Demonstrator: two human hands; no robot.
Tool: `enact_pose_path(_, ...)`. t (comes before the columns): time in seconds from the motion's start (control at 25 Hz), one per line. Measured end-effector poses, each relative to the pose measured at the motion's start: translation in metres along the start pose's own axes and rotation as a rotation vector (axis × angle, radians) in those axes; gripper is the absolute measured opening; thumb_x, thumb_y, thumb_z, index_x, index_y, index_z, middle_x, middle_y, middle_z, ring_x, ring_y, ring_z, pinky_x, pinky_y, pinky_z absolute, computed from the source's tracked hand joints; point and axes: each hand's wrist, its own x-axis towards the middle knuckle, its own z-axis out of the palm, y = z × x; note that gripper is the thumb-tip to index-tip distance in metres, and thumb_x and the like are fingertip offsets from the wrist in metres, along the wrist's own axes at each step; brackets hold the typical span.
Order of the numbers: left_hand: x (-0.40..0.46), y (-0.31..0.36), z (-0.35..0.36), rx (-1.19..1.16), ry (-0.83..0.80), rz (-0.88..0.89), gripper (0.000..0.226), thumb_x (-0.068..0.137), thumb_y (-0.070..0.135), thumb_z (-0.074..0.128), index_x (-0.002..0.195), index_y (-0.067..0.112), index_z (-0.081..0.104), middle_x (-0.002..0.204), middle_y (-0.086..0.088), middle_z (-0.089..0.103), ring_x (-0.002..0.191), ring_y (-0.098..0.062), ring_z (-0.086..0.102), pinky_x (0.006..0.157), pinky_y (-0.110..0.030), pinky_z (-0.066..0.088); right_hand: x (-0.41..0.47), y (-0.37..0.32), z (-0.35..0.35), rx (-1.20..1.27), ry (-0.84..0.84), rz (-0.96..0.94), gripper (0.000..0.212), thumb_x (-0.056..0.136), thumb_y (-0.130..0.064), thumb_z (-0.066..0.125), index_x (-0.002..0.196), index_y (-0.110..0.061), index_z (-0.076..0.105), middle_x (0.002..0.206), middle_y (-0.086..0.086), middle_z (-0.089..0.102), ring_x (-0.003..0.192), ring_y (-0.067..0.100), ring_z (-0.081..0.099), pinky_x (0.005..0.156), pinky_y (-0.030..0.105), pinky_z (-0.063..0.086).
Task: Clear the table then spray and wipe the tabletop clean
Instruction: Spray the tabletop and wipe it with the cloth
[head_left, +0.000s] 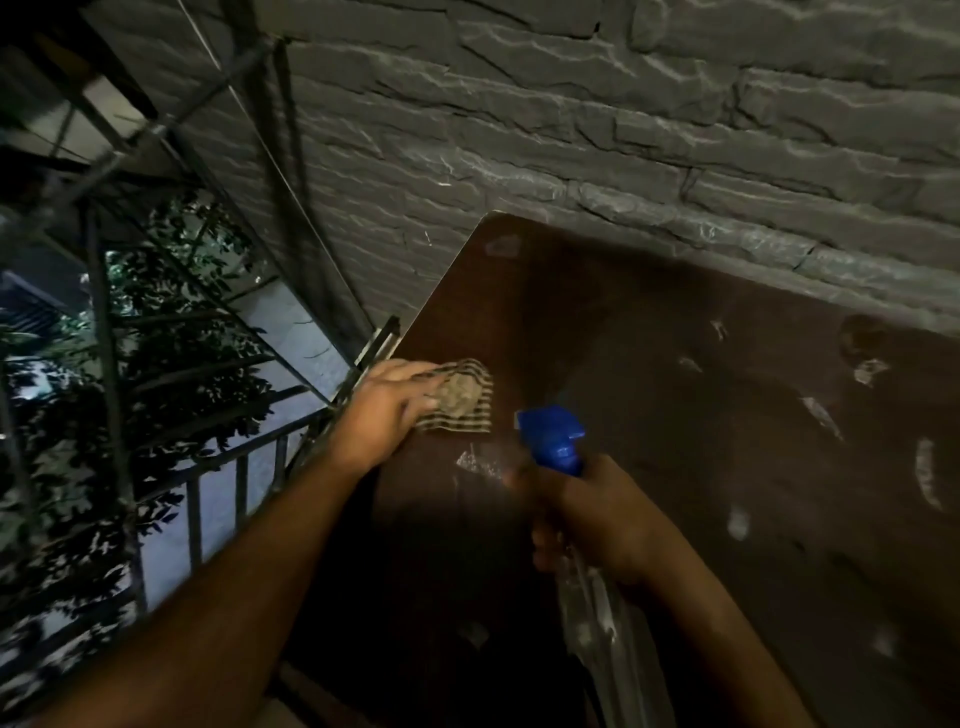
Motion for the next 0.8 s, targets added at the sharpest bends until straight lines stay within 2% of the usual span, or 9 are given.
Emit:
enact_pose_path(0.08, -0.004, -0.020, -0.016, -0.003, 0.061, -0.167, 0.032, 0.088, 0.013, 0.066, 0.120, 0.011, 0.066, 0.128, -0.006, 0.062, 0.117, -0.029, 0.052, 0.105, -0.035, 0.036, -0.001, 0.007, 0.002, -0.021, -0.015, 0.008, 0.029, 0.084, -0.021, 0.068, 0.102, -0.001, 0.057, 0.058, 0.009, 0.054, 0.048, 0.018, 0.052, 0.052, 0.032, 0.050)
enact_pose_path(0.16, 0.012, -0.014, -0.013, -0.001, 0.096, -0.241, 0.032, 0.088, 0.012, 0.065, 0.120, 0.009, 0.066, 0.129, -0.007, 0.061, 0.118, -0.029, 0.051, 0.103, -0.027, 0.030, -0.001, 0.011, 0.010, -0.039, -0.030, 0.023, 0.024, 0.084, -0.022, 0.068, 0.099, -0.006, 0.057, 0.057, 0.008, 0.054, 0.050, 0.020, 0.053, 0.056, 0.035, 0.050)
enact_pose_path(0.24, 0.022, 0.012, 0.003, 0.004, 0.057, -0.134, 0.033, 0.090, 0.015, 0.063, 0.122, 0.012, 0.065, 0.130, -0.004, 0.061, 0.119, -0.026, 0.048, 0.101, -0.025, 0.027, 0.001, 0.014, 0.022, -0.044, -0.023, 0.019, 0.020, 0.084, -0.020, 0.068, 0.092, -0.008, 0.056, 0.055, 0.008, 0.053, 0.049, 0.019, 0.052, 0.055, 0.035, 0.050)
enact_pose_path(0.36, 0.002, 0.024, 0.017, -0.031, -0.041, 0.069, 0.034, 0.089, 0.020, 0.063, 0.123, 0.018, 0.064, 0.131, 0.002, 0.060, 0.119, -0.018, 0.044, 0.100, -0.024, 0.029, 0.002, 0.017, 0.032, -0.057, -0.012, 0.039, 0.026, 0.084, -0.020, 0.068, 0.098, 0.000, 0.057, 0.060, 0.012, 0.053, 0.048, 0.018, 0.052, 0.048, 0.029, 0.049)
enact_pose_path(0.44, -0.004, 0.009, 0.003, -0.056, -0.023, 0.031, 0.035, 0.088, 0.018, 0.066, 0.123, 0.016, 0.064, 0.129, 0.000, 0.061, 0.118, -0.020, 0.047, 0.100, -0.026, 0.031, -0.003, 0.018, 0.035, -0.099, -0.028, 0.023, 0.034, 0.083, -0.023, 0.068, 0.102, 0.005, 0.060, 0.064, 0.014, 0.056, 0.054, 0.022, 0.054, 0.053, 0.033, 0.049)
enact_pose_path(0.52, 0.000, -0.002, -0.015, -0.060, -0.004, -0.033, 0.034, 0.086, 0.016, 0.068, 0.120, 0.012, 0.066, 0.127, -0.004, 0.063, 0.116, -0.024, 0.052, 0.100, -0.024, 0.031, -0.009, 0.017, 0.040, -0.136, -0.020, -0.007, 0.034, 0.082, -0.025, 0.069, 0.100, 0.002, 0.062, 0.065, 0.013, 0.058, 0.058, 0.024, 0.056, 0.059, 0.038, 0.048)
enact_pose_path(0.6, 0.007, -0.007, -0.025, -0.077, -0.051, -0.015, 0.034, 0.085, 0.015, 0.070, 0.118, 0.009, 0.067, 0.124, -0.007, 0.064, 0.116, -0.023, 0.056, 0.101, -0.024, 0.033, -0.012, 0.017, 0.049, -0.137, -0.024, -0.007, 0.030, 0.081, -0.026, 0.070, 0.095, -0.001, 0.063, 0.062, 0.010, 0.058, 0.055, 0.021, 0.057, 0.057, 0.035, 0.050)
enact_pose_path(0.68, 0.010, -0.006, -0.031, -0.116, -0.095, 0.011, 0.034, 0.083, 0.013, 0.071, 0.117, 0.008, 0.068, 0.123, -0.008, 0.065, 0.115, -0.020, 0.058, 0.102, -0.022, 0.035, -0.013, 0.016, 0.061, -0.139, -0.071, 0.022, 0.022, 0.079, -0.029, 0.072, 0.087, -0.010, 0.063, 0.057, 0.005, 0.058, 0.049, 0.015, 0.057, 0.049, 0.027, 0.050)
enact_pose_path(0.8, 0.012, -0.009, -0.034, -0.133, -0.120, -0.018, 0.036, 0.084, 0.014, 0.071, 0.119, 0.010, 0.067, 0.125, -0.006, 0.064, 0.117, -0.017, 0.057, 0.104, -0.021, 0.036, -0.009, 0.022, 0.079, -0.217, -0.077, 0.052, 0.016, 0.071, -0.039, 0.073, 0.067, -0.027, 0.064, 0.052, -0.001, 0.060, 0.049, 0.014, 0.059, 0.055, 0.033, 0.052)
